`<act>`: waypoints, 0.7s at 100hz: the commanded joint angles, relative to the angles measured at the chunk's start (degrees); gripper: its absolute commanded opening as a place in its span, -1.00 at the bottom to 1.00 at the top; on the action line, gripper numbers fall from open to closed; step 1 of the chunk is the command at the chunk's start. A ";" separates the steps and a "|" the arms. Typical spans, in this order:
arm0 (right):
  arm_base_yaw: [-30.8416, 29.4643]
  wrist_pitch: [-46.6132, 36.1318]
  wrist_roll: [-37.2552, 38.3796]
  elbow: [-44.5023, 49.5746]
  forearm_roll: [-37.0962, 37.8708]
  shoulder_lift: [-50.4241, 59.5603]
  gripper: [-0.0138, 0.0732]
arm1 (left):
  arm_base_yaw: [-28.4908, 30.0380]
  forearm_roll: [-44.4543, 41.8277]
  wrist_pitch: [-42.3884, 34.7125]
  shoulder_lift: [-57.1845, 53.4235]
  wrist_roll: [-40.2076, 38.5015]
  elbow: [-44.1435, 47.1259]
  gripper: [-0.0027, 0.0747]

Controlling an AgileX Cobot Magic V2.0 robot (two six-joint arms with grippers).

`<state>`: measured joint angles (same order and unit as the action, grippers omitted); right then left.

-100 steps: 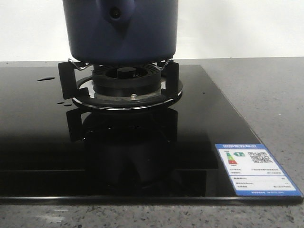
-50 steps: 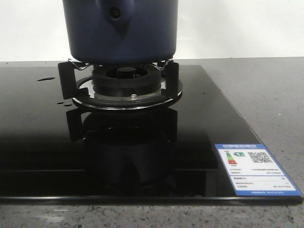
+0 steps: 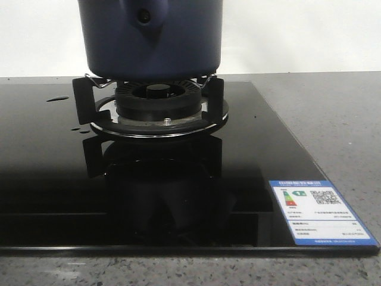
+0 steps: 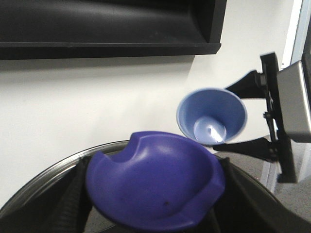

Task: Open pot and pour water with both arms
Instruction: 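Set the cup upright on the counter and open the right gripper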

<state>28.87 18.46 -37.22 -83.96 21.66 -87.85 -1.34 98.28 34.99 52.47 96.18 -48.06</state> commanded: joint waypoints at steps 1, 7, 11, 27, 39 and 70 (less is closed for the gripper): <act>0.04 -0.49 0.70 -2.11 -7.62 4.00 -0.14 | -1.60 4.26 0.13 -0.81 -0.53 -1.94 -0.10; 0.04 0.83 0.78 -2.11 -12.31 5.24 -0.14 | -2.71 4.26 -0.32 -0.81 0.34 -1.94 -0.10; -0.20 1.57 1.10 -2.11 -14.36 6.23 -0.14 | -3.25 4.26 -0.32 -0.54 1.23 -1.94 -0.10; -2.30 5.52 5.79 -2.11 -19.47 10.59 -0.14 | -5.11 4.26 -0.21 1.42 1.36 -1.94 -0.10; -5.88 10.88 9.87 -2.11 -22.09 13.84 -0.14 | -5.71 4.30 0.21 2.75 1.49 -2.17 -0.10; -20.63 11.18 10.34 12.72 -33.01 23.98 -0.14 | -9.18 4.28 0.75 8.21 2.35 -7.72 -0.10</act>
<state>11.19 35.89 -27.15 -75.20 -8.56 -68.16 -9.05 98.53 33.64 60.35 97.78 -52.03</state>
